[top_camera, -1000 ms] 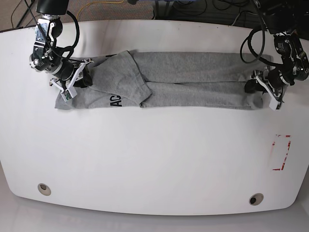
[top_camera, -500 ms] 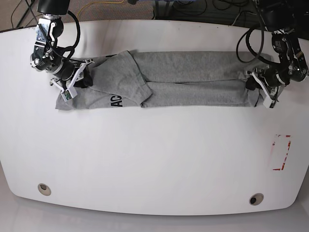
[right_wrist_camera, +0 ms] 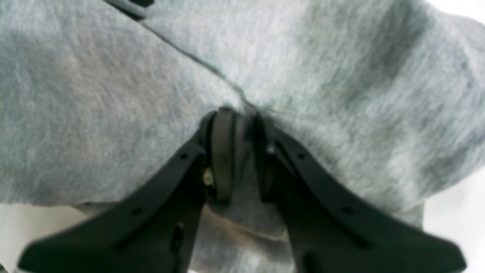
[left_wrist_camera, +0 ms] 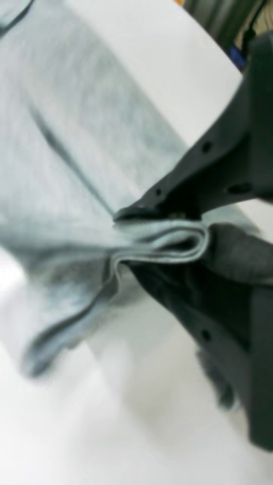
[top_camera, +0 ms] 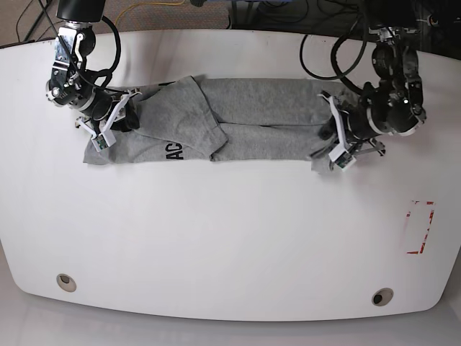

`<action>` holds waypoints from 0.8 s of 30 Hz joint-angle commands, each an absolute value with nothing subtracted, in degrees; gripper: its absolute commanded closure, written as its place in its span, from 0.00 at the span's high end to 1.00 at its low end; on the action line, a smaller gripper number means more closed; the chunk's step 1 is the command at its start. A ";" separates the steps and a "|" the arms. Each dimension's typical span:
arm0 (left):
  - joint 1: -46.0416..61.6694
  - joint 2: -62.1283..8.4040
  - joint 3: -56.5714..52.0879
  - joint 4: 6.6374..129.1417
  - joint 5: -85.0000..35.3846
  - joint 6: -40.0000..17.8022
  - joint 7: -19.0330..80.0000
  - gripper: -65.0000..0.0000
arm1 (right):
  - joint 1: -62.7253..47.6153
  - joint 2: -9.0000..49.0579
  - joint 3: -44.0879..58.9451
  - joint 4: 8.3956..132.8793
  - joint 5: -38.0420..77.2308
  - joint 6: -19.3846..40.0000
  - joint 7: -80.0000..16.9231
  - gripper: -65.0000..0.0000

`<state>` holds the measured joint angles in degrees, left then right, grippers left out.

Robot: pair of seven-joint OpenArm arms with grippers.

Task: Layout the t-shirt on the table in an organized manner, then fold the t-shirt properly
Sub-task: 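Fold the strip end with the left gripper toward the right gripper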

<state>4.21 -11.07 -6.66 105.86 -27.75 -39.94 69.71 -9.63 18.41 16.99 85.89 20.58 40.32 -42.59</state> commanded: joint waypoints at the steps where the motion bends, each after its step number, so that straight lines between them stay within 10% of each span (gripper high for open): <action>1: 1.89 -10.33 -4.79 107.03 -28.53 -40.00 68.62 0.00 | -10.15 18.59 16.66 85.76 17.80 40.00 -46.37 0.16; 24: -1.63 1.89 9.19 102.99 -21.93 -40.00 68.53 0.00 | -10.15 18.59 16.75 85.76 17.80 40.00 -46.37 0.16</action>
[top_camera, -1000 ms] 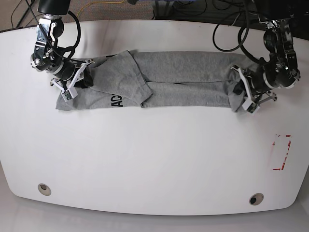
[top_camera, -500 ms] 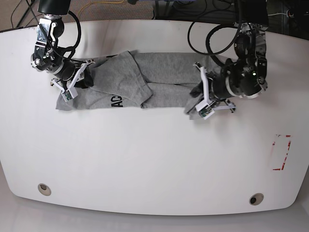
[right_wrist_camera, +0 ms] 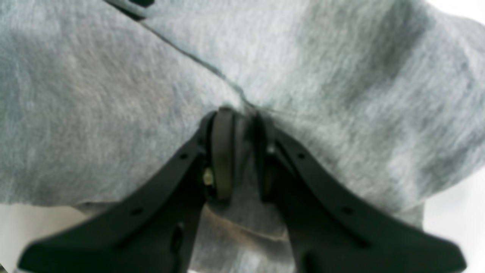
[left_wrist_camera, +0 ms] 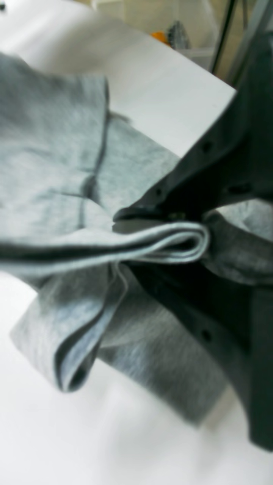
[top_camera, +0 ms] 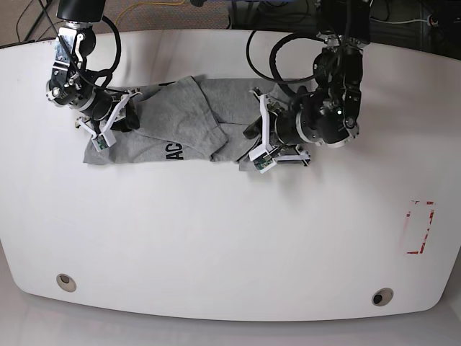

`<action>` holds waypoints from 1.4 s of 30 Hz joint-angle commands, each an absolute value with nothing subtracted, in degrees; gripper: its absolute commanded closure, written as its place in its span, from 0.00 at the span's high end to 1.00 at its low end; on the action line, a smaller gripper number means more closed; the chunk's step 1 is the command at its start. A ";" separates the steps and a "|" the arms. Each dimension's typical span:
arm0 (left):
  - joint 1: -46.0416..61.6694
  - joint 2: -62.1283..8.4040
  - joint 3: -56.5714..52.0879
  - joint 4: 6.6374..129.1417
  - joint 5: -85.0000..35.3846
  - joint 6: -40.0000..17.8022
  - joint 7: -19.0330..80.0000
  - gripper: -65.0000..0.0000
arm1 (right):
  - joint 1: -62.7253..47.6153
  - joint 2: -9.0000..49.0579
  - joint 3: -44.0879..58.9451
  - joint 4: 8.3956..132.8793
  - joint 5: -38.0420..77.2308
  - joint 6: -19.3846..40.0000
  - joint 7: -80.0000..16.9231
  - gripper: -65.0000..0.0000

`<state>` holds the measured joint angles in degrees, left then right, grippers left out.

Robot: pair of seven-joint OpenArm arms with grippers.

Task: Layout the t-shirt on the table in an organized manner, then fold the t-shirt properly
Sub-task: 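Fold the strip end with the left gripper toward the right gripper, then release the folded end and regrasp the strip's folded edge with the left gripper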

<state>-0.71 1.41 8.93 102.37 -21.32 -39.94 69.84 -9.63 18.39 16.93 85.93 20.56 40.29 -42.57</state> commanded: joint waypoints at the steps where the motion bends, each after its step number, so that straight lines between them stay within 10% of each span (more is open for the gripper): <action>1: -1.63 1.89 9.19 102.90 -21.85 -40.00 68.53 0.00 | -10.15 18.59 16.75 85.76 17.80 40.00 -46.37 0.16; 12: -1.71 2.07 10.42 102.90 -21.76 -40.00 68.44 0.04 | -10.24 18.59 16.75 85.76 17.80 40.00 -46.37 0.16; 28: -3.38 7.87 10.24 105.19 -22.11 -40.00 73.71 0.57 | -10.24 18.59 16.66 85.85 17.80 40.00 -47.69 0.16; 42: -4.09 2.15 -0.04 111.16 -22.20 -40.00 78.11 0.57 | -10.07 18.59 16.66 85.85 17.80 40.00 -47.78 0.16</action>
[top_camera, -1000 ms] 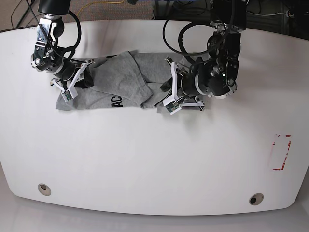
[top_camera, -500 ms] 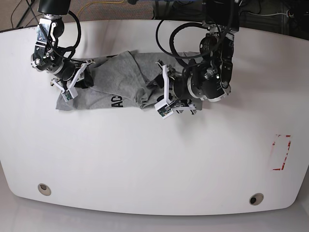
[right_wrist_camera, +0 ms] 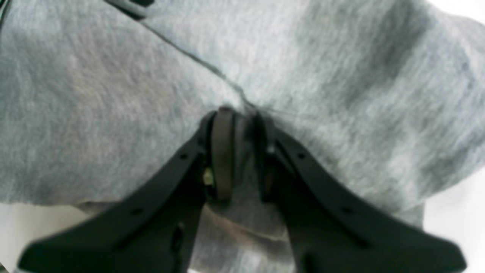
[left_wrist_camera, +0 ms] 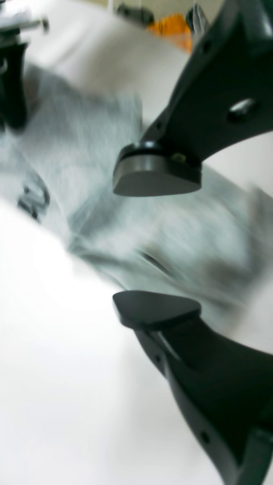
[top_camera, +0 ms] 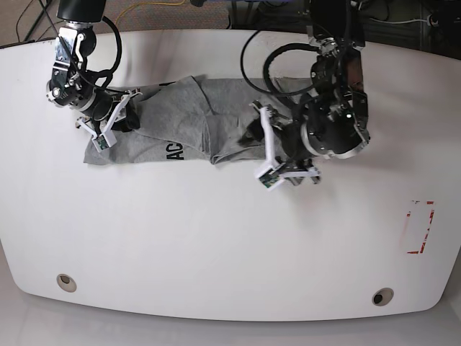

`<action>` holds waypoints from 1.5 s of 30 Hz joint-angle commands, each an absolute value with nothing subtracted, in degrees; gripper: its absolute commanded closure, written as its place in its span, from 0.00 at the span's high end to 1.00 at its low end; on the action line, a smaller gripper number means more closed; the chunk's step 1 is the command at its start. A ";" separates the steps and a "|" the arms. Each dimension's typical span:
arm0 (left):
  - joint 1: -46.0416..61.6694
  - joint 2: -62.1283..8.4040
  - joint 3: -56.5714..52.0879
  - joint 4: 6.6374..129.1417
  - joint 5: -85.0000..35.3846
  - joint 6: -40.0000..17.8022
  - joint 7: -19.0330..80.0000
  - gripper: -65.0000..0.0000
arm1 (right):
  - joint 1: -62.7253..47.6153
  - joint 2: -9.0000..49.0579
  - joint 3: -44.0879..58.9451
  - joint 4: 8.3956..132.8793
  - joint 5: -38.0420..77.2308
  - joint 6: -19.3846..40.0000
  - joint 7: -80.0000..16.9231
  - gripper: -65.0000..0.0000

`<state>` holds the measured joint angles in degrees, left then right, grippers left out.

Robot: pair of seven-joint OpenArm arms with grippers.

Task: Layout the t-shirt on the table in an organized manner, then fold the t-shirt properly
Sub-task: 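Release the folded end and regrasp the strip's folded edge with the left gripper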

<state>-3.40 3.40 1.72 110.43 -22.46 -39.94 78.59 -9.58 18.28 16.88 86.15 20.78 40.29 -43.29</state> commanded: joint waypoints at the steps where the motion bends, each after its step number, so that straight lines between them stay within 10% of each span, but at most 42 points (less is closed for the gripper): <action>1: -4.09 1.80 -0.84 111.16 -22.20 -40.00 78.11 0.57 | -10.07 18.51 16.66 85.85 17.80 40.00 -47.78 0.16; 39: 0.48 -3.82 -0.40 101.32 -29.32 -40.00 74.51 0.57 | -10.15 17.01 16.75 85.85 17.89 40.00 -47.87 0.16; 45: 0.48 -4.09 2.42 101.41 -30.11 -40.00 74.51 0.35 | -10.15 17.01 16.75 85.85 17.89 40.00 -47.87 0.16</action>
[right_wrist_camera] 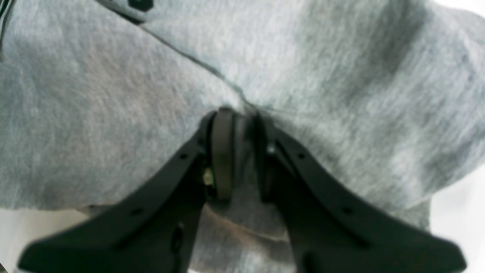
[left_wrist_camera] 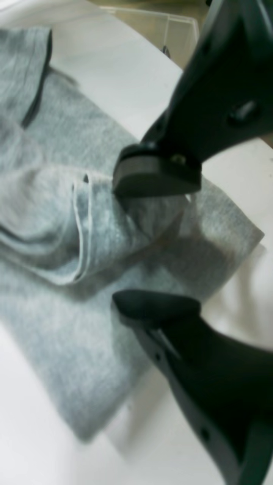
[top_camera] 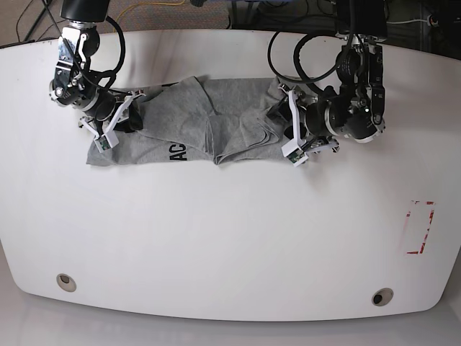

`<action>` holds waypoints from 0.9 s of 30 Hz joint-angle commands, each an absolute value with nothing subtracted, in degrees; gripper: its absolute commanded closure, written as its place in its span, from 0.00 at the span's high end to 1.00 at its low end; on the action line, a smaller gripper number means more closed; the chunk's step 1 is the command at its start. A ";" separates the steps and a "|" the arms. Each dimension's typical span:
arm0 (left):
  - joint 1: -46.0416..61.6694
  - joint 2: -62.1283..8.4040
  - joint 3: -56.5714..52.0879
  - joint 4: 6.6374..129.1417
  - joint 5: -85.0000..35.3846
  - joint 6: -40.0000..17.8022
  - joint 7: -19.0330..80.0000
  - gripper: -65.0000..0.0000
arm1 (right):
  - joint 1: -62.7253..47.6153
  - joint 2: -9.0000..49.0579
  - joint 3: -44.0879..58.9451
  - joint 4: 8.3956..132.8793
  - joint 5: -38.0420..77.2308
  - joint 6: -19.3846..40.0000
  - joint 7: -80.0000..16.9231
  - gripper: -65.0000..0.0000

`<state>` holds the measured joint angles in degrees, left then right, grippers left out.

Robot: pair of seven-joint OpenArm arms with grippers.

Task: Layout the t-shirt on the table in an organized manner, then fold the t-shirt properly
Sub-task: 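Release the folded end and regrasp the strip's folded edge with the left gripper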

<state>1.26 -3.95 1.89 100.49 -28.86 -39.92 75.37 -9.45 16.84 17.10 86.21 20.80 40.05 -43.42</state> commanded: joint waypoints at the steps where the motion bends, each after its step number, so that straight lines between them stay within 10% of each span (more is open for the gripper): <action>1: 0.48 -4.09 2.77 101.41 -30.11 -40.00 74.51 0.32 | -10.15 17.01 16.75 85.85 17.89 40.00 -47.87 0.16; 7: 0.40 -4.09 5.41 101.67 -30.11 -40.00 74.51 0.15 | -10.15 17.01 16.75 85.85 17.89 40.00 -47.87 0.16; 27: -5.05 -2.86 22.81 102.99 -30.11 -40.00 74.68 0.16 | -10.15 17.01 16.75 85.85 17.89 40.00 -47.87 0.16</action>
